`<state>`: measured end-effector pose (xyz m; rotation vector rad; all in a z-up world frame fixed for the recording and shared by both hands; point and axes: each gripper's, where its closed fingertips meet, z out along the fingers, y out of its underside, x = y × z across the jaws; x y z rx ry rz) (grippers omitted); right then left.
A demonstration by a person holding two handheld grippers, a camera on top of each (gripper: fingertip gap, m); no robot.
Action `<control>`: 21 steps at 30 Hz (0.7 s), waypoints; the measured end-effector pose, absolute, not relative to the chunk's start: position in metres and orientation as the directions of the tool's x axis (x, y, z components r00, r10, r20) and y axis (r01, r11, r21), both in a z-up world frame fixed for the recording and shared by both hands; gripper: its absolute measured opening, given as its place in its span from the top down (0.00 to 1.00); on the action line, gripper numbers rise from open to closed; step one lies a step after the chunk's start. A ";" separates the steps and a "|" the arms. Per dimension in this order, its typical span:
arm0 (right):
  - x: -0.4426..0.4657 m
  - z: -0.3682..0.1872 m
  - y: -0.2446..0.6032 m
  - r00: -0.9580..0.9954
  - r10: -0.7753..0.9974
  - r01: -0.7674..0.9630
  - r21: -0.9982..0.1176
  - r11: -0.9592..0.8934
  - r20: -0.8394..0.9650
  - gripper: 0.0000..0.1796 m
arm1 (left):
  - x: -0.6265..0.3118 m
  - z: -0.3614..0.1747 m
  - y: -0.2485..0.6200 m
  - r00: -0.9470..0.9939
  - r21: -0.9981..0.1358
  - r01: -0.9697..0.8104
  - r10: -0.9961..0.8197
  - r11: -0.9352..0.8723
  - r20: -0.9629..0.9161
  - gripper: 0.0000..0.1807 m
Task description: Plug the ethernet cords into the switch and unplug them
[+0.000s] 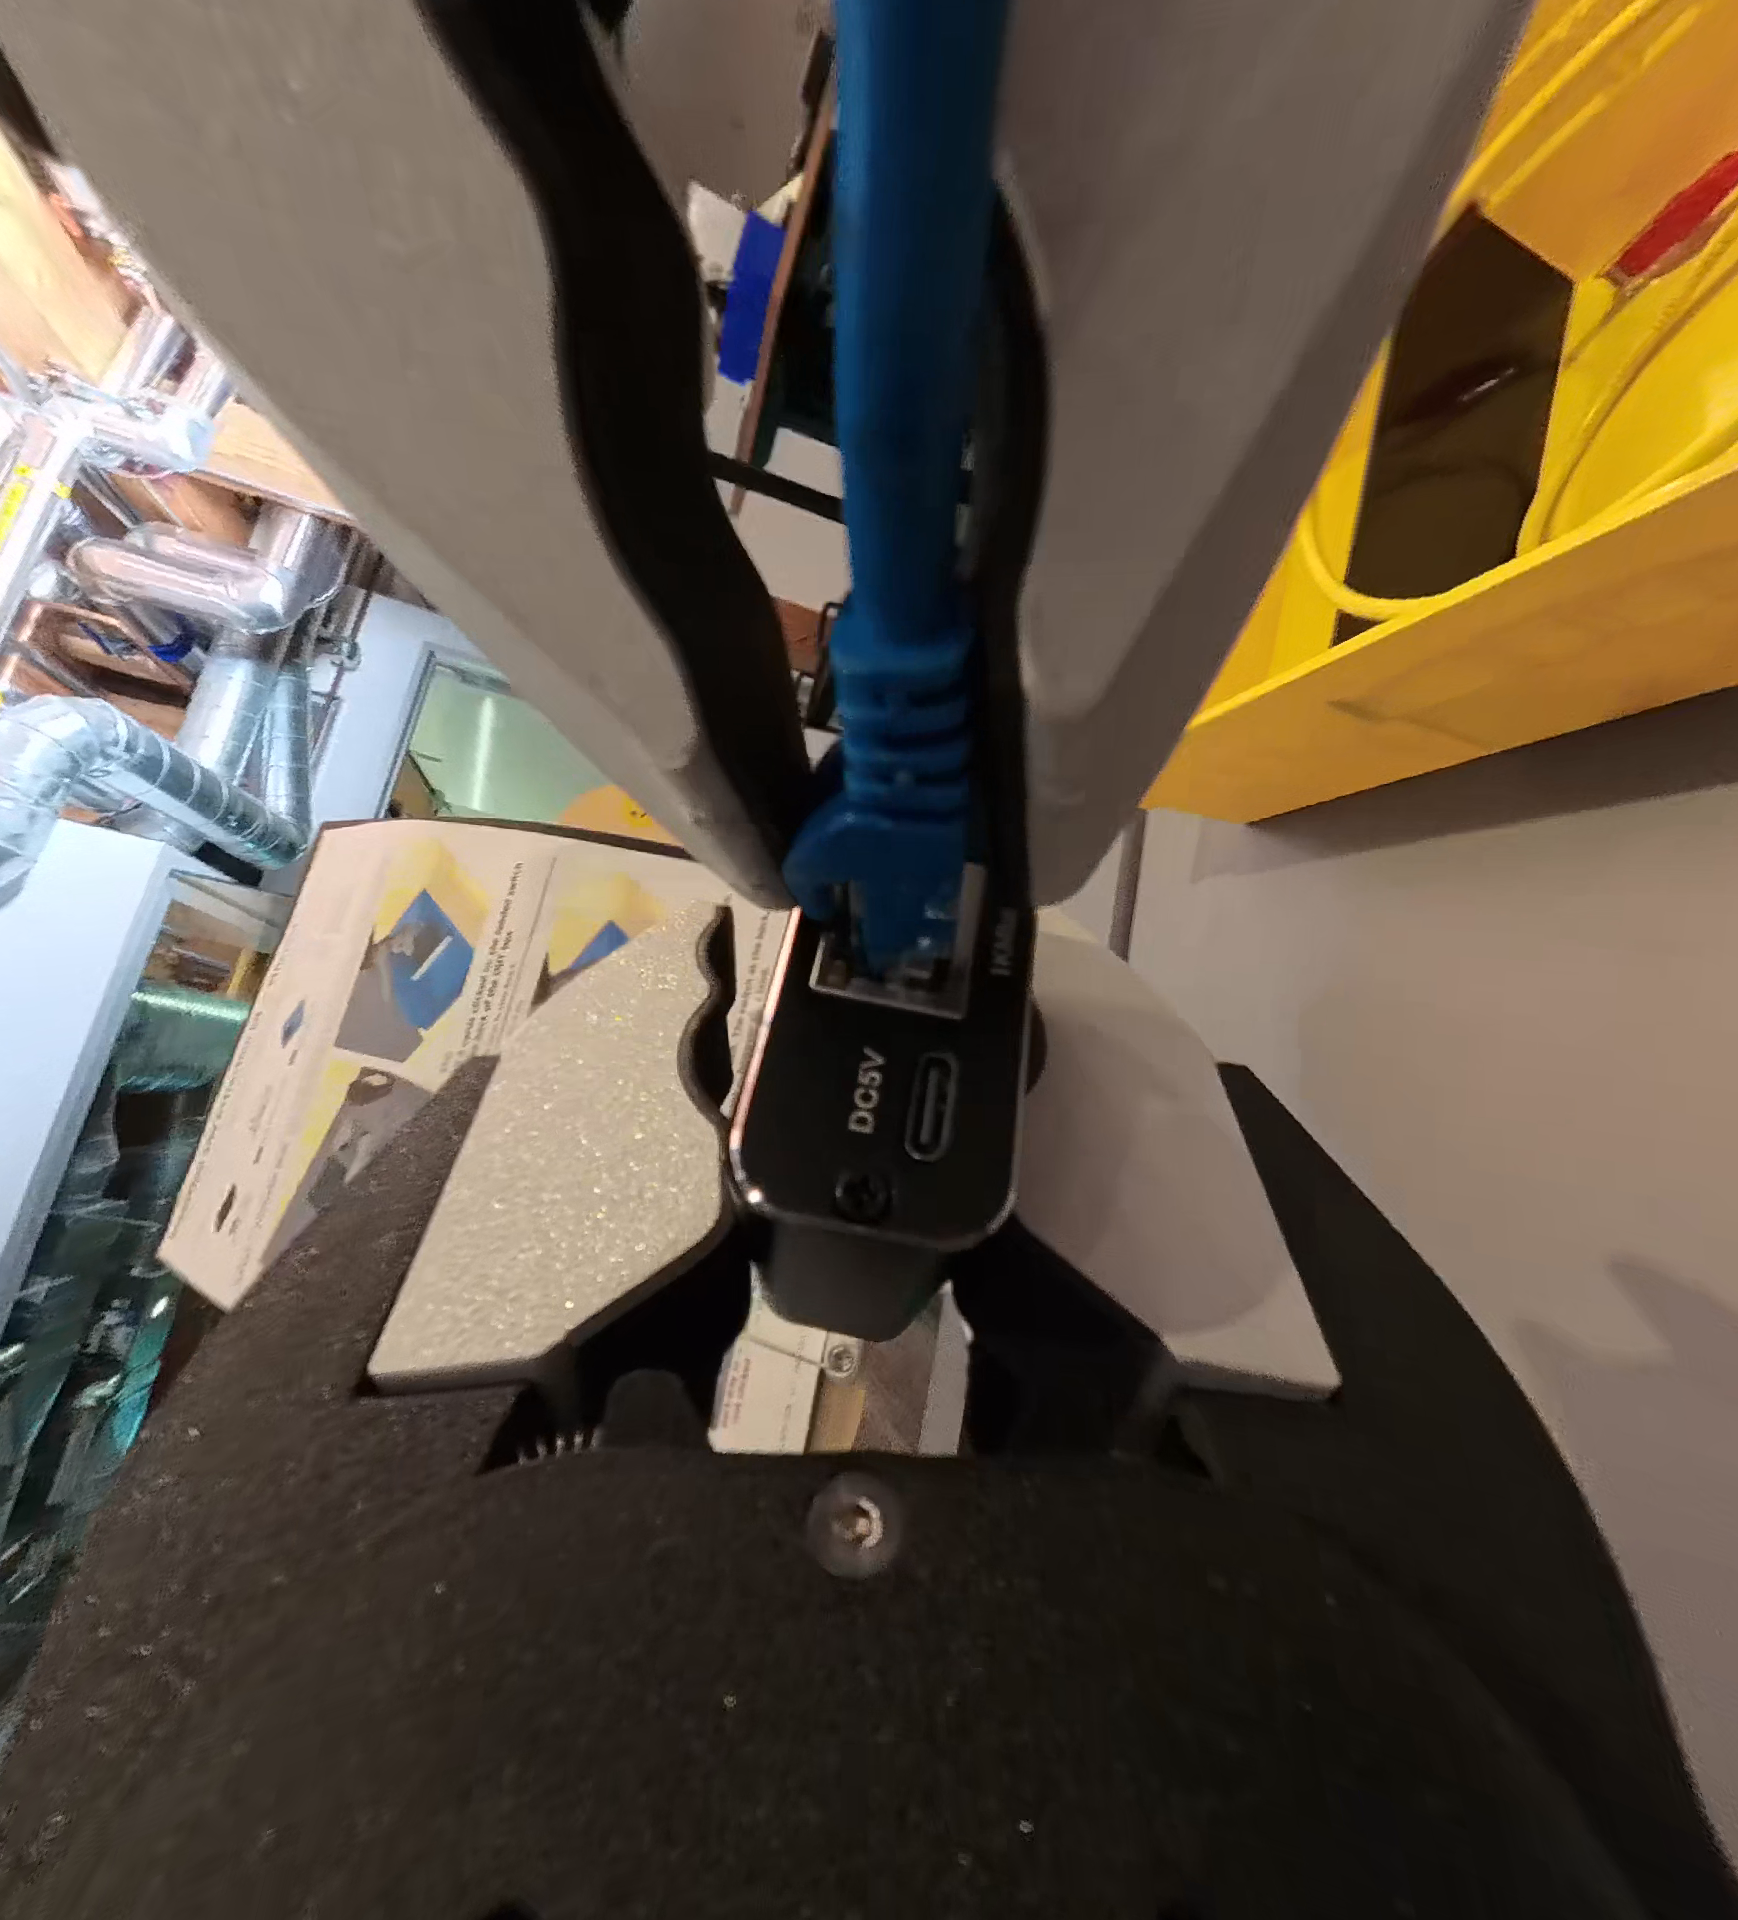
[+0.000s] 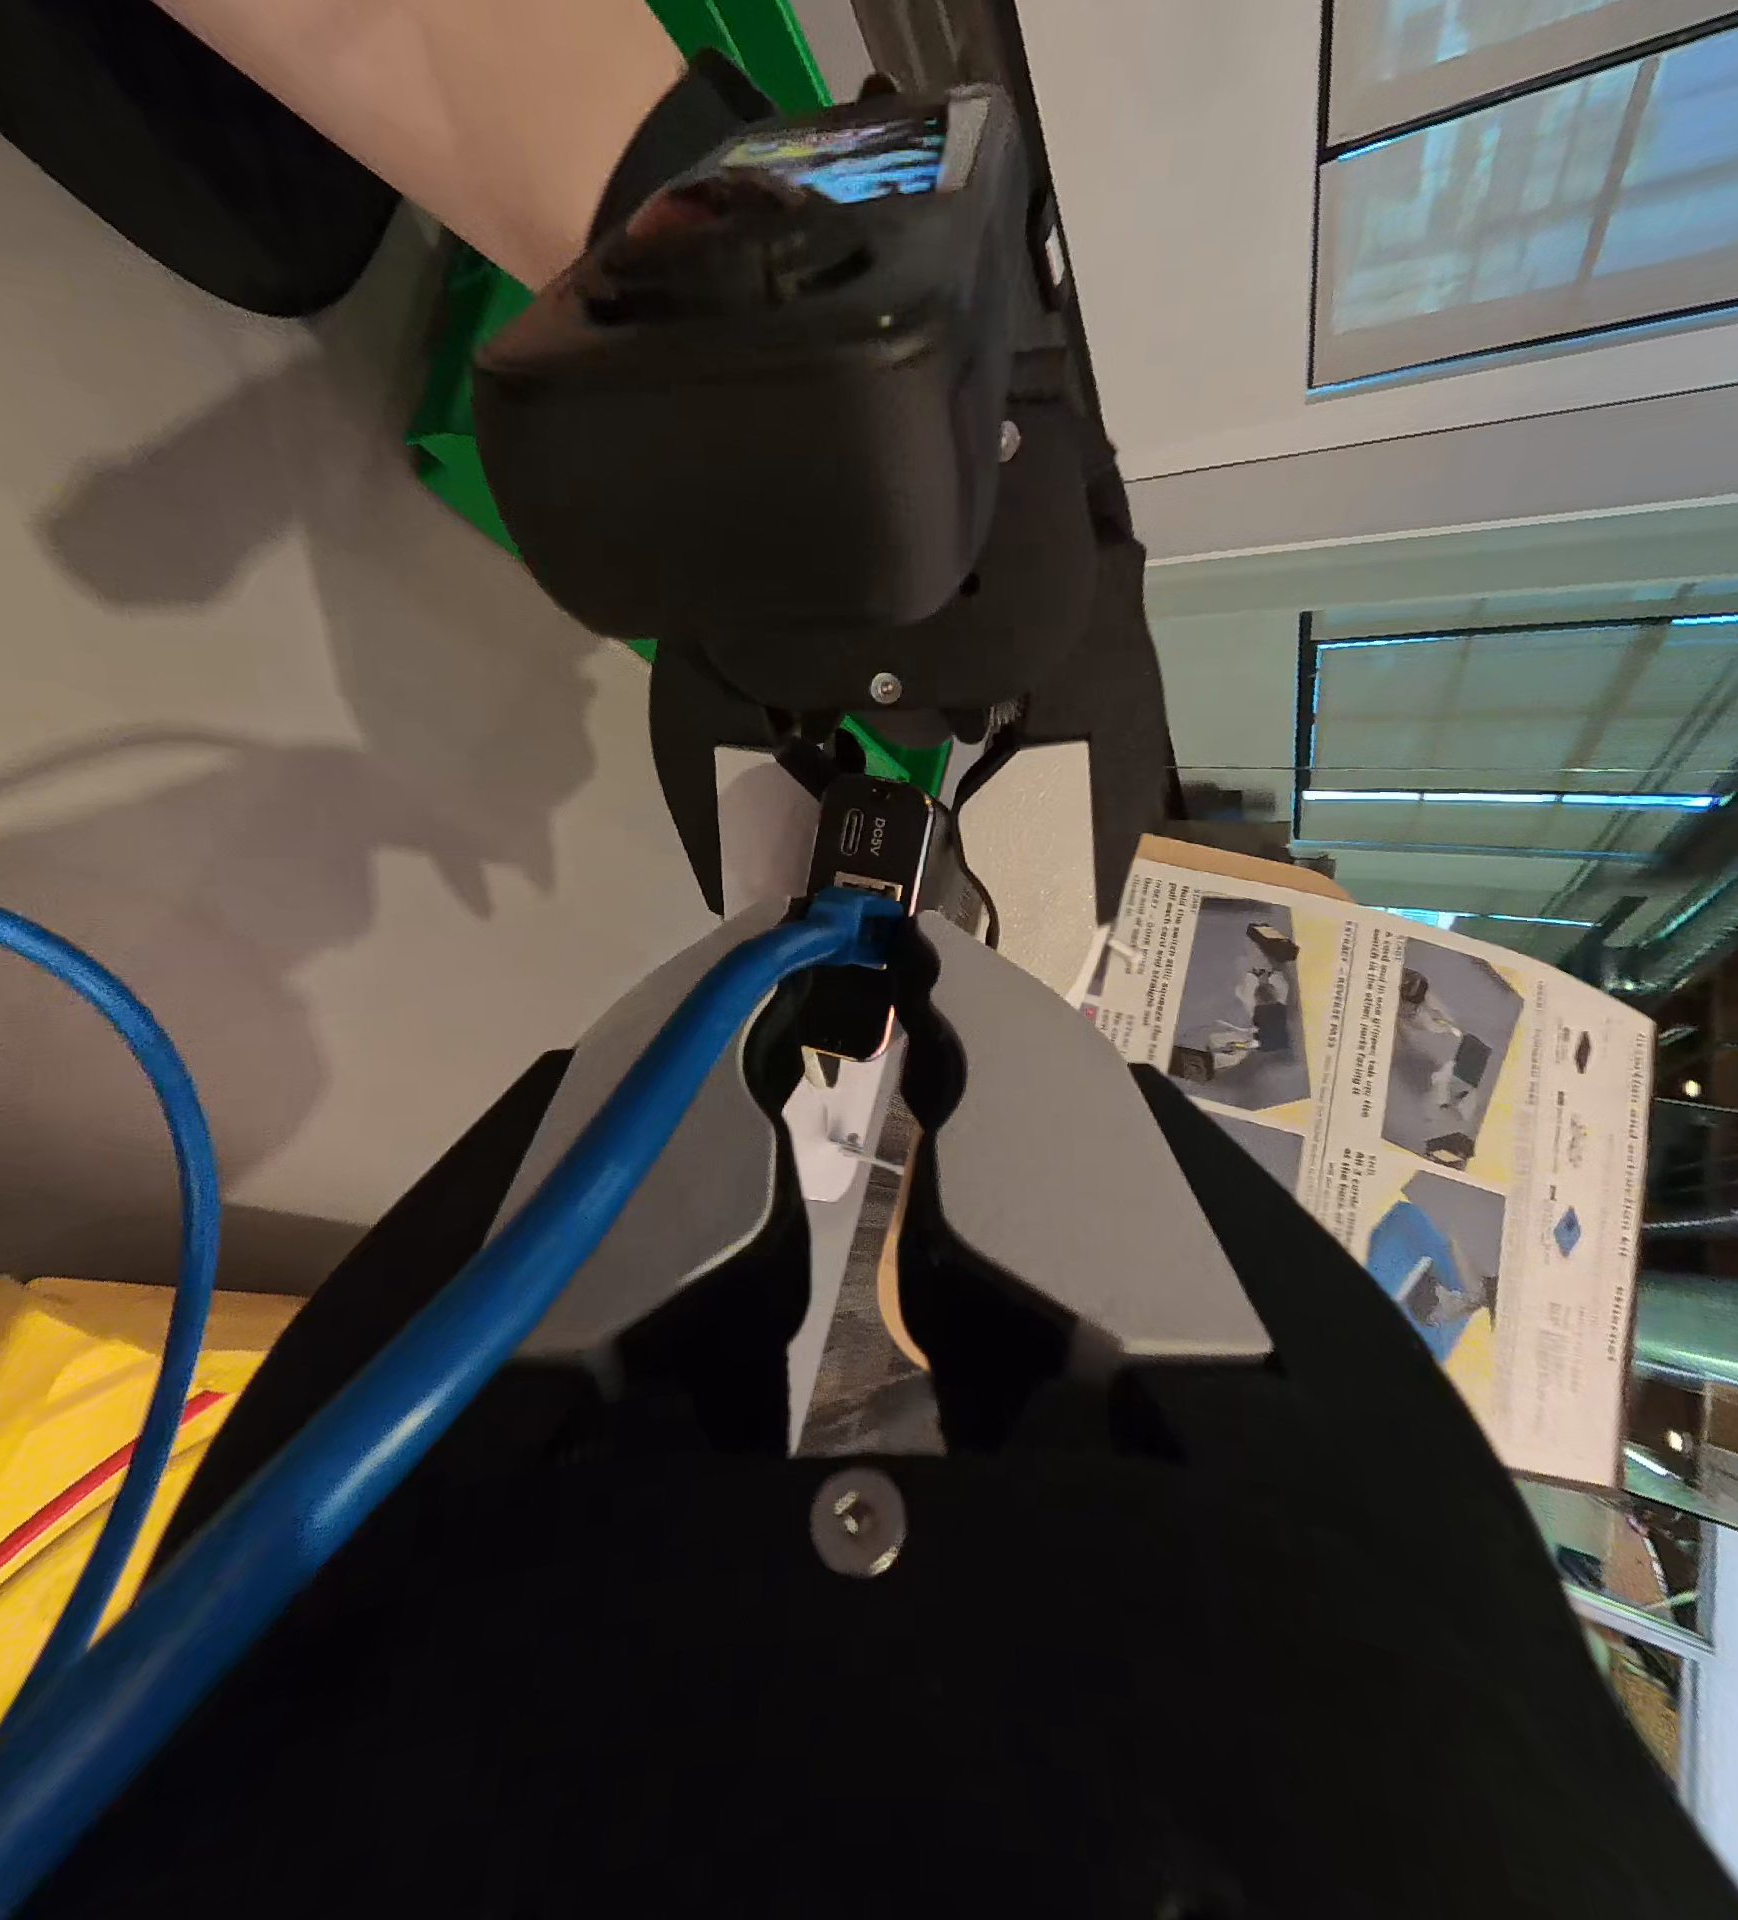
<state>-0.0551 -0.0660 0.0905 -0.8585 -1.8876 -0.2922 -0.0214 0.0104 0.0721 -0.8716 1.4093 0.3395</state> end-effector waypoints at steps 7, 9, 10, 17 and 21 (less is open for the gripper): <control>-0.055 0.102 -0.069 -0.152 0.438 0.610 -0.264 0.747 0.886 0.92 | -0.017 0.091 0.004 0.275 -0.346 -0.621 -0.218 0.703 -0.936 0.70; -0.054 0.104 -0.075 -0.158 0.426 0.589 -0.262 0.765 0.891 0.92 | -0.013 0.093 -0.002 0.267 -0.315 -0.612 -0.185 0.726 -0.946 0.73; -0.052 0.104 -0.076 -0.163 0.426 0.581 -0.263 0.770 0.890 0.92 | -0.011 0.093 -0.005 0.282 -0.331 -0.596 -0.195 0.732 -0.939 0.73; -0.048 0.102 -0.074 -0.154 0.272 0.599 -0.129 0.790 0.950 0.91 | -0.012 0.087 0.002 0.250 -0.348 -0.661 -0.242 0.665 -0.938 0.75; -0.048 0.103 -0.074 -0.161 0.283 0.613 -0.129 0.779 0.945 0.91 | -0.014 0.087 0.003 0.241 -0.344 -0.686 -0.246 0.641 -0.939 0.75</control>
